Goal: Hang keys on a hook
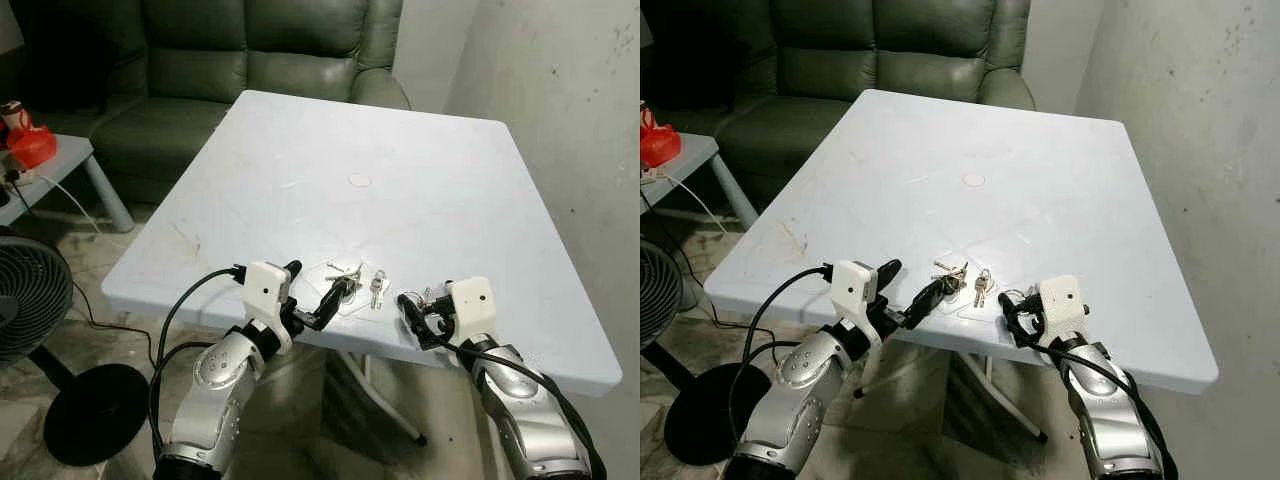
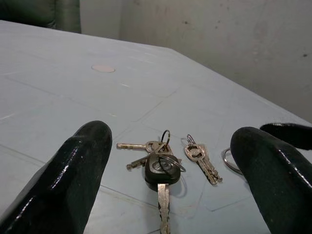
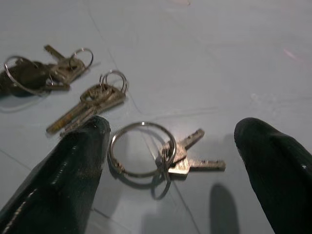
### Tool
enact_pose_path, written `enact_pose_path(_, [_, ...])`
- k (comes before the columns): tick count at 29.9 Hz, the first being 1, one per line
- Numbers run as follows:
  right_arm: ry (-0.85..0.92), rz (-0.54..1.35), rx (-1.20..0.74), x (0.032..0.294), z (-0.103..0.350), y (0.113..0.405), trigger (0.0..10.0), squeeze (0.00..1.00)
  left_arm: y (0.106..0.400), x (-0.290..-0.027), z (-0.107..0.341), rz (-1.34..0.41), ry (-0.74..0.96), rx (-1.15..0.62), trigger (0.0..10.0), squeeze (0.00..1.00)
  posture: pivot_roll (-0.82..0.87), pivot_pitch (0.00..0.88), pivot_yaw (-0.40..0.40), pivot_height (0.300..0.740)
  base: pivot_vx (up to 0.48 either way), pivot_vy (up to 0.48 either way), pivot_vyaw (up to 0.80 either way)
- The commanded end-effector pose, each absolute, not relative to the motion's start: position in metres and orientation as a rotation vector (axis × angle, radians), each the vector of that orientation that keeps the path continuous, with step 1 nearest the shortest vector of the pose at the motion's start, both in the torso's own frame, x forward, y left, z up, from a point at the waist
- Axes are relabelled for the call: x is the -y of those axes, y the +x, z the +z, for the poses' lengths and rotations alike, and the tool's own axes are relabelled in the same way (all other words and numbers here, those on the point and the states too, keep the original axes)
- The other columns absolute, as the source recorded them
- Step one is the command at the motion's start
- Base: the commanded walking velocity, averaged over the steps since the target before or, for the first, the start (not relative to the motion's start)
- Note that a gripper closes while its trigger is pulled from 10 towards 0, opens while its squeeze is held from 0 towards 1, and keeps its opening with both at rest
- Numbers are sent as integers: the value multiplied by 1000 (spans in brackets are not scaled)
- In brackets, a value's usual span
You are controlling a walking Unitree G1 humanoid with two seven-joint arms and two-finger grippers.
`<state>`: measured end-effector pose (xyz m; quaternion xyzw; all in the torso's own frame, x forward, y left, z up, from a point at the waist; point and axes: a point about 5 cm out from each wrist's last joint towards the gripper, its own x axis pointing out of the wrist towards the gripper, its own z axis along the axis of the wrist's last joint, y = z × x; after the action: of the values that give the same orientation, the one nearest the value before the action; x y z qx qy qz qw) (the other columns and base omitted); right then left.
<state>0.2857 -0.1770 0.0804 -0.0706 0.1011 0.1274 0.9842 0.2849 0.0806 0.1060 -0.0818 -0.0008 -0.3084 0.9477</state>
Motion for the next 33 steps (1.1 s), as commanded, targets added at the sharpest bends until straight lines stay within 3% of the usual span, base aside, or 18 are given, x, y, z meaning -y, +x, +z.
enact_pose_path(1, [-147, 234, -220, 182, 77, 284, 8784, 0, 285, -79, 110, -630, -154, 13, 10000, 0, 7, 0, -62, 740, 0, 0, 0])
enact_pose_path(2, [-147, 234, -222, 181, 76, 284, 7647, 0, 286, -79, 110, -630, -154, 13, 10000, 0, 7, 0, -62, 740, 0, 0, 0])
enact_pose_path(3, [-149, 234, -222, 181, 75, 284, 7647, 0, 285, -79, 110, -629, -154, 13, 10000, 0, 7, 0, -62, 740, 0, 0, 0])
enact_pose_path(4, [-146, 235, -226, 181, 74, 283, 4039, 0, 285, -79, 110, -628, -154, 13, 10000, 0, 7, 0, -62, 740, 0, 0, 0])
enact_pose_path(5, [-145, 235, -231, 181, 73, 282, 2353, 0, 285, -79, 110, -628, -154, 14, 10000, 0, 11, 0, -64, 740, 0, 0, 0])
enact_pose_path(7, [-144, 229, -239, 182, 70, 281, 1529, 0, 285, -80, 110, -626, -155, 14, 10000, 0, 11, 0, -64, 740, 0, 0, 0])
enact_pose_path(10, [-144, 228, -239, 182, 70, 281, 1529, 0, 285, -80, 110, -625, -156, 13, 10000, 0, 11, 0, -64, 740, 0, 0, 0])
enact_pose_path(11, [-142, 225, -243, 183, 69, 281, 0, 0, 285, -80, 110, -625, -155, 14, 10000, 0, 11, 0, -64, 740, 0, 0, 0])
enact_pose_path(33, [-115, 205, -253, 187, 66, 281, 0, 0, 286, -79, 111, -611, -150, 20, 10000, 0, 12, 0, -63, 740, 0, 0, 0])
